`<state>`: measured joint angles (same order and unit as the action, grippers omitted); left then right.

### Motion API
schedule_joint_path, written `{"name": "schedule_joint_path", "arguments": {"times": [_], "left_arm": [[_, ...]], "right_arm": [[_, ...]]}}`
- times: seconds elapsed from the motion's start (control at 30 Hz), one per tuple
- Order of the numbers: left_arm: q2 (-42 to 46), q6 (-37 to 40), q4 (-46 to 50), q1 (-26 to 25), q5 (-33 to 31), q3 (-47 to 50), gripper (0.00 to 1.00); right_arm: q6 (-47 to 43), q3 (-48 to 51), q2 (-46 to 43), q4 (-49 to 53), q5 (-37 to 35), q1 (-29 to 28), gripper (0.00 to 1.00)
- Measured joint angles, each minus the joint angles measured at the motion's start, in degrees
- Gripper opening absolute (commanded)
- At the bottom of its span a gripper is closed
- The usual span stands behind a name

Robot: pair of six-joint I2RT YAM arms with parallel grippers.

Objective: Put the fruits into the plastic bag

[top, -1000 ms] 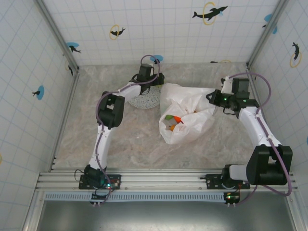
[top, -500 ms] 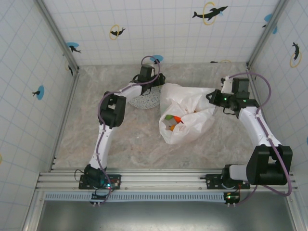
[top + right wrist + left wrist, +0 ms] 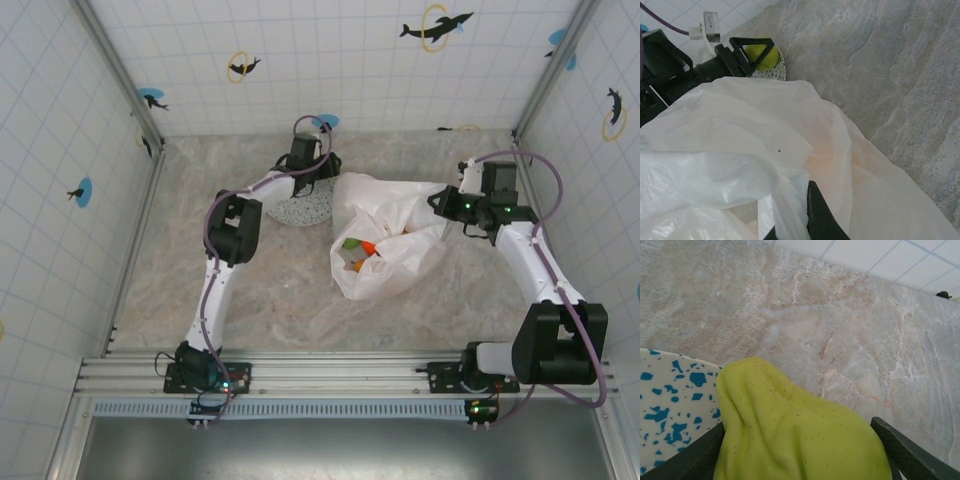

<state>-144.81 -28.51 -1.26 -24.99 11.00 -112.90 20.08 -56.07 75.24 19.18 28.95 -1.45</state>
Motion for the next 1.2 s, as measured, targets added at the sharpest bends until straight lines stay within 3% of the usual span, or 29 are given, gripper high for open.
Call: {"name": "schedule_joint_path", "arguments": {"times": [0.23,0.4,0.6,0.83,0.93,1.2], "left_arm": [[1.36,0.2,0.98,2.1,0.13,1.31,0.58],[6.73,1.11,1.16,2.67,0.09,7.98,0.56],[21.92,1.62,-1.27,2.51,0.17,23.04,0.55],[46.53,0.57,-8.96,1.97,2.12,45.38,0.53],[55.89,0.57,-10.01,-1.46,2.03,52.17,0.54],[73.18,3.17,-9.57,-17.97,1.11,64.39,0.54]], "right_arm": [[0.0,0.0,0.0,-0.02,0.02,0.0,0.0],[0.04,0.0,-0.02,-0.02,0.07,-0.07,0.0],[0.59,0.0,-0.07,-0.11,0.07,-1.14,0.0],[1.25,0.0,-0.07,-0.9,0.15,-3.28,0.0],[1.55,0.0,-0.09,-1.29,0.22,-3.91,0.0],[3.13,0.0,-0.09,-3.41,0.7,-6.58,0.0]]}}
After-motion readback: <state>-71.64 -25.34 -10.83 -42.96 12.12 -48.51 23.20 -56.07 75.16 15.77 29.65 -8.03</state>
